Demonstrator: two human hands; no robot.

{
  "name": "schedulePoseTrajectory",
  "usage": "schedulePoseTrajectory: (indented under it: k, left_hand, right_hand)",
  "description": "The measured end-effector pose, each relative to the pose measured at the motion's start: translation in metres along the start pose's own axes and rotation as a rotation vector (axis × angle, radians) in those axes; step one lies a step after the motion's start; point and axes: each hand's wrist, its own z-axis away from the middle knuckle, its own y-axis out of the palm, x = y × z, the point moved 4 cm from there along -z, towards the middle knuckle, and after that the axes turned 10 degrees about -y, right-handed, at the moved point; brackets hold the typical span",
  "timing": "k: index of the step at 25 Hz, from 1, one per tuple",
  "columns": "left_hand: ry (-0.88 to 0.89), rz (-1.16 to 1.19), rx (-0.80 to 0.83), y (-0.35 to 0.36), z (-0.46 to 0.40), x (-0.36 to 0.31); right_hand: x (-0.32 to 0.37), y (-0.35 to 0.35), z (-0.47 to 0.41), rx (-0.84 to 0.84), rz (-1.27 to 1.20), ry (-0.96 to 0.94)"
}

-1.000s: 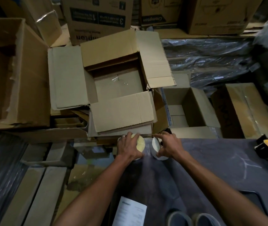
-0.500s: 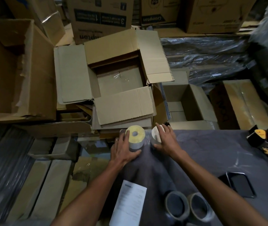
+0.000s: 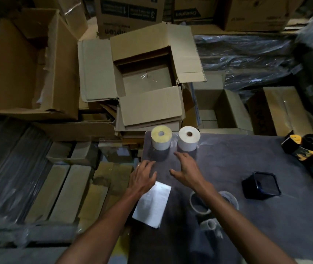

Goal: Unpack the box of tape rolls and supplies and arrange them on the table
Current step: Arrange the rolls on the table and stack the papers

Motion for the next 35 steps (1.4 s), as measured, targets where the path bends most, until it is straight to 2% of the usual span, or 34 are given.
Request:
schedulePoseTrajectory:
  k: [4,8,14,19,23,31,35]
  left_hand:
    - [0.012,0.007,-0.009,0.018,0.045,0.021]
    - [-0.095,-0.027,0.065,0.038,0.088,0.037]
    - [-0.190,0.028,0.127,0.052,0.118,0.035]
    - [-0.177,0.048,0.128,0.053,0.130,0.026]
    - [-0.169,0.056,0.135,0.053,0.130,0.026]
    - [-0.084,-0.086,0.056,0.054,0.153,0.026]
    - [0.039,-0.033,-0.045,0.060,0.185,0.015]
  right_hand:
    - [0.022,0.050,0.040,0.200,0.039,0.065]
    - [0.025,0.107,0.087,0.312,0.106,0.111]
    - [0.015,0.131,0.117,0.245,0.271,0.028]
    - [-0.001,0.133,0.113,0.294,0.264,0.036]
    - [-0.004,0.134,0.115,0.271,0.252,0.020]
    - [0.014,0.117,0.147,0.147,0.023,-0.007]
    - [0.012,0.103,0.187,0.113,-0.035,-0.055]
